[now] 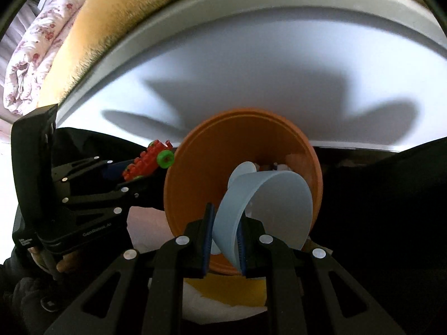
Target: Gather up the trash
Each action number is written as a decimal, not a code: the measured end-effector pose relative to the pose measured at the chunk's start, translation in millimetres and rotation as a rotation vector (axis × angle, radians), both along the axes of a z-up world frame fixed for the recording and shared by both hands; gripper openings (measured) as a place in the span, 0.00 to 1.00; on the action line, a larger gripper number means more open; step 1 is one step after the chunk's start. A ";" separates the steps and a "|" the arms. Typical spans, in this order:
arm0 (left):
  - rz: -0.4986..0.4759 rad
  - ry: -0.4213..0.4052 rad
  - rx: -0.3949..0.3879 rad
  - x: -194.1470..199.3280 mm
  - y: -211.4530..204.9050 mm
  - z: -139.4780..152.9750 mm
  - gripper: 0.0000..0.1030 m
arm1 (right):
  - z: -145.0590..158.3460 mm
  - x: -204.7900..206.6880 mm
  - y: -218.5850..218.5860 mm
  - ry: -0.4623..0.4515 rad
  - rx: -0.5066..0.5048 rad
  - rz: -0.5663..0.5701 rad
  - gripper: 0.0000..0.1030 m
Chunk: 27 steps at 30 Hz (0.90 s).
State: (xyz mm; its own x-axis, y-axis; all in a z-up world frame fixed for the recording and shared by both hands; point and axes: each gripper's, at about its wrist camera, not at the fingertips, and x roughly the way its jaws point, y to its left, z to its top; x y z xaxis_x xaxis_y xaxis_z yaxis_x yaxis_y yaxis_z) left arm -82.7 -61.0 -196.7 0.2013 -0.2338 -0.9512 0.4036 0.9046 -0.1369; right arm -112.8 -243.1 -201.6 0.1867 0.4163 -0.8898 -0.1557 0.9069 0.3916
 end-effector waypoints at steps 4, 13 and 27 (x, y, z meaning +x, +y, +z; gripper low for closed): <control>-0.004 0.007 0.011 -1.9 -7.2 -2.4 0.40 | -5.5 6.2 5.8 0.019 -0.007 0.007 0.26; -0.003 -0.032 0.052 -7.7 -12.7 1.6 0.75 | 5.4 5.7 -5.0 -0.019 -0.001 -0.048 0.48; 0.077 -0.362 0.008 -15.5 3.6 120.8 0.82 | 126.1 -2.6 -45.6 -0.423 -0.050 -0.162 0.73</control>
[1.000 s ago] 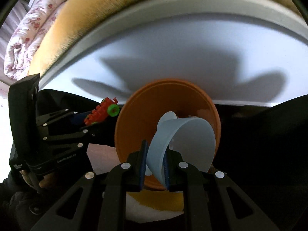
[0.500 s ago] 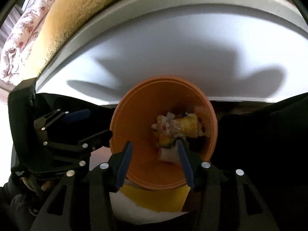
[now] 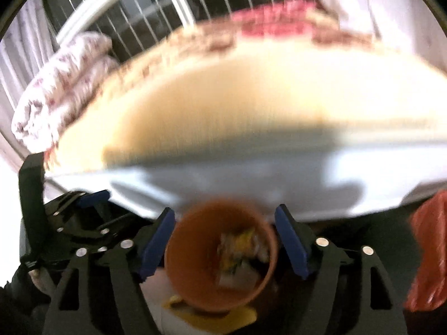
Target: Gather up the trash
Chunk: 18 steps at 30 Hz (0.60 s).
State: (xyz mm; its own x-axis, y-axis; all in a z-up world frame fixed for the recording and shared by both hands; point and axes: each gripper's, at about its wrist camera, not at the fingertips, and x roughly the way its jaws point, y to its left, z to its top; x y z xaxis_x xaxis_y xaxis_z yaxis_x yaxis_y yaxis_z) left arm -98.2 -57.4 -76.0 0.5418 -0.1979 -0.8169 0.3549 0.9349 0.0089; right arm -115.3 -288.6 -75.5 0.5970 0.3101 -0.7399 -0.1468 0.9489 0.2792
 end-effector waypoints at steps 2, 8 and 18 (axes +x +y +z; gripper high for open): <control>0.032 -0.087 -0.012 3.8 5.1 28.5 0.86 | 23.5 4.4 -8.0 -0.063 -0.014 -0.020 0.76; 0.131 -0.222 -0.054 39.0 20.4 82.7 0.89 | 89.7 30.0 -12.8 -0.259 -0.060 -0.060 0.93; 0.284 -0.288 -0.033 131.8 29.5 97.0 0.89 | 104.7 125.9 6.9 -0.379 -0.208 -0.144 0.95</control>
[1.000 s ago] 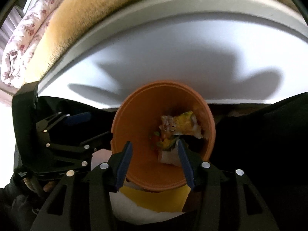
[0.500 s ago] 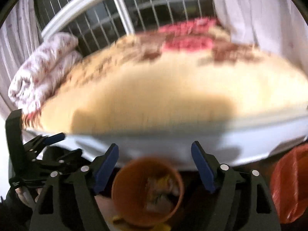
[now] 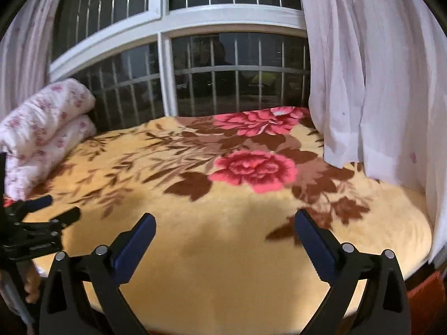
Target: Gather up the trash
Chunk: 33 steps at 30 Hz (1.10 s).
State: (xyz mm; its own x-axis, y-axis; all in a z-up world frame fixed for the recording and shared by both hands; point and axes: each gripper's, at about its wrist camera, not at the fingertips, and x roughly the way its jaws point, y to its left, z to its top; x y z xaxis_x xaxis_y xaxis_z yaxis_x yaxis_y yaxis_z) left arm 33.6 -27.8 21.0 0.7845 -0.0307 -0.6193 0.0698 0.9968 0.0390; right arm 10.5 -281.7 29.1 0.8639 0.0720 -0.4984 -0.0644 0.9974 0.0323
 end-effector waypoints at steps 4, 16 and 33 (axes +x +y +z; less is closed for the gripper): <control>0.026 0.042 0.008 35.5 0.4 -13.9 0.89 | -20.1 40.8 8.7 0.023 -0.030 -0.026 0.95; 0.049 0.123 -0.048 112.3 7.7 -45.4 0.89 | -73.5 123.7 1.2 0.202 0.091 -0.124 0.95; 0.068 0.164 -0.041 115.0 8.1 -64.6 0.89 | -84.4 123.4 13.2 0.221 0.001 -0.152 0.95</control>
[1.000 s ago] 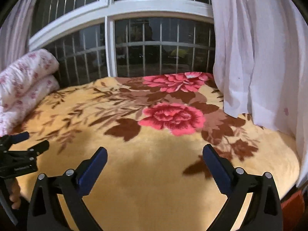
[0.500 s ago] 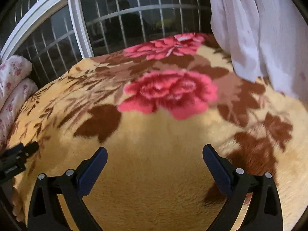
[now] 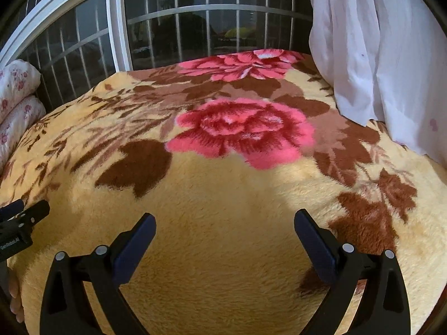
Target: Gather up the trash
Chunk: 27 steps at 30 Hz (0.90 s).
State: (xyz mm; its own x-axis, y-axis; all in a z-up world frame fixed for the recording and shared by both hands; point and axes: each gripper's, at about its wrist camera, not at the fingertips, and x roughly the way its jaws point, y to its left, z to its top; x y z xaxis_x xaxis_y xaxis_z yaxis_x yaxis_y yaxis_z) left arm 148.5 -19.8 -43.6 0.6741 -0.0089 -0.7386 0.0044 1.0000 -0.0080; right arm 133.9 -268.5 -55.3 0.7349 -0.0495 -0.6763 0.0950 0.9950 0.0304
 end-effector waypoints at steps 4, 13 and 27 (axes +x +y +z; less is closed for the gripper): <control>-0.003 0.008 0.002 0.8 -0.2 -1.1 0.89 | 0.3 0.4 0.0 -0.003 0.000 0.004 0.95; -0.011 0.011 -0.003 1.5 -0.3 -1.9 0.89 | 1.8 -1.2 -0.9 -0.008 0.011 0.003 0.95; -0.015 0.015 -0.006 2.7 -1.9 -4.1 0.89 | 1.6 -0.9 -1.1 -0.007 0.014 0.004 0.95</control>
State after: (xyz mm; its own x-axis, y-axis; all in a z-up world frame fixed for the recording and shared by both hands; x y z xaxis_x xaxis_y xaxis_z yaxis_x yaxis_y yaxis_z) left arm 151.2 -21.7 -47.7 0.6625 -0.0236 -0.7487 0.0192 0.9997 -0.0145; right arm 133.0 -269.6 -53.7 0.7396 -0.0370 -0.6720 0.0906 0.9949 0.0450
